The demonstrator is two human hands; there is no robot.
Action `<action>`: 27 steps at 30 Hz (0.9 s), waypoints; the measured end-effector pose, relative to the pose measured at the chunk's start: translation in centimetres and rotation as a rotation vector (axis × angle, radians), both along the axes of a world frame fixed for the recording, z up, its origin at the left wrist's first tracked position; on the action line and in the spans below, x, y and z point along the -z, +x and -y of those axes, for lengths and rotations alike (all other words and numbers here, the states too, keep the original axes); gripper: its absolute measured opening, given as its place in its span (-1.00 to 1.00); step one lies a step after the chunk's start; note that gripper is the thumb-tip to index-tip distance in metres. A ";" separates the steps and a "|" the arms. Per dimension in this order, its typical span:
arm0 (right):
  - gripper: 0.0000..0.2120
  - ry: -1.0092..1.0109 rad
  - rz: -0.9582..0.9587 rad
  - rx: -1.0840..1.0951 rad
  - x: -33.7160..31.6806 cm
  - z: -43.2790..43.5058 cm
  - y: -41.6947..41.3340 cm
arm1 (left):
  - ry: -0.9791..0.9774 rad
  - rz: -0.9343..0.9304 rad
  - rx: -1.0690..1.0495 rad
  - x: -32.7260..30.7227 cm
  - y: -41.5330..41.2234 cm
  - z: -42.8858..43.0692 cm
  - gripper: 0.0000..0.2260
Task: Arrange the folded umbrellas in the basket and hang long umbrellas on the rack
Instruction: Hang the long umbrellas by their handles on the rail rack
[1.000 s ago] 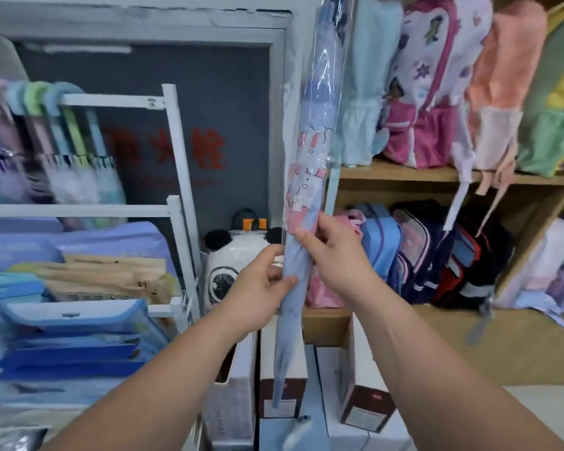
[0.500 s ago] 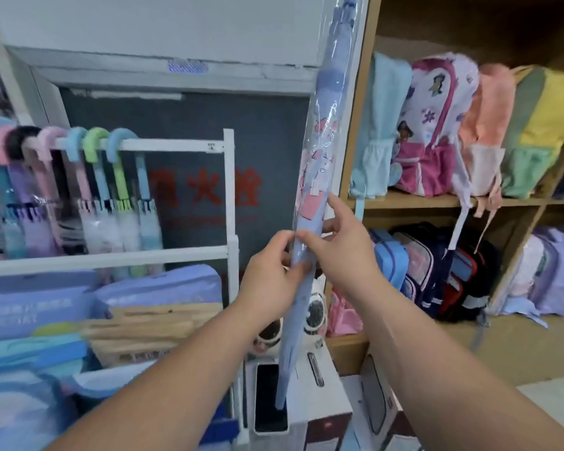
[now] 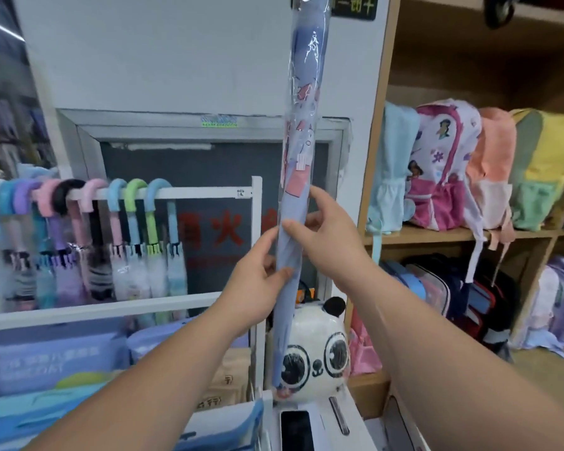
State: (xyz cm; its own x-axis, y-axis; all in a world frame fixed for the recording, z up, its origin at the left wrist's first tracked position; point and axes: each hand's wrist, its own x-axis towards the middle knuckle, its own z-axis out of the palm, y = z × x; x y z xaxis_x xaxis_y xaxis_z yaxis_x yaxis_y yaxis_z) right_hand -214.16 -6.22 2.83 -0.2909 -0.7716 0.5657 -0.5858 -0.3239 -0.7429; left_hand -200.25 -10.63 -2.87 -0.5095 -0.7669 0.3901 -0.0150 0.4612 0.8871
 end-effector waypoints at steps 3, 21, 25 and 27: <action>-0.52 -0.002 -0.018 -0.077 -1.6 1.6 0.1 | -0.017 -0.008 -0.054 -1.6 0.2 1.2 -0.46; -0.32 -0.093 -0.060 -0.254 -9.6 11.4 5.4 | -0.028 -0.075 -0.154 -10.0 6.2 8.7 -0.57; -0.29 -0.112 -0.011 -0.211 -11.7 13.8 8.1 | -0.046 -0.048 -0.125 -12.6 8.7 12.0 -0.58; -0.29 -0.116 0.024 -0.204 -12.5 15.1 9.3 | -0.042 -0.029 -0.102 -13.8 9.8 13.5 -0.57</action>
State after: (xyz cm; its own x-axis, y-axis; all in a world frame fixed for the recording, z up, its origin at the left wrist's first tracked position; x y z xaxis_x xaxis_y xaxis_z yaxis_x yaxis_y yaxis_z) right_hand -204.87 -21.31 15.35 -0.1503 -0.7459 0.6489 -0.4823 -0.5177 -0.7067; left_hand -190.47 -24.15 10.90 -0.4173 -0.7972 0.4363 -0.0381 0.4950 0.8680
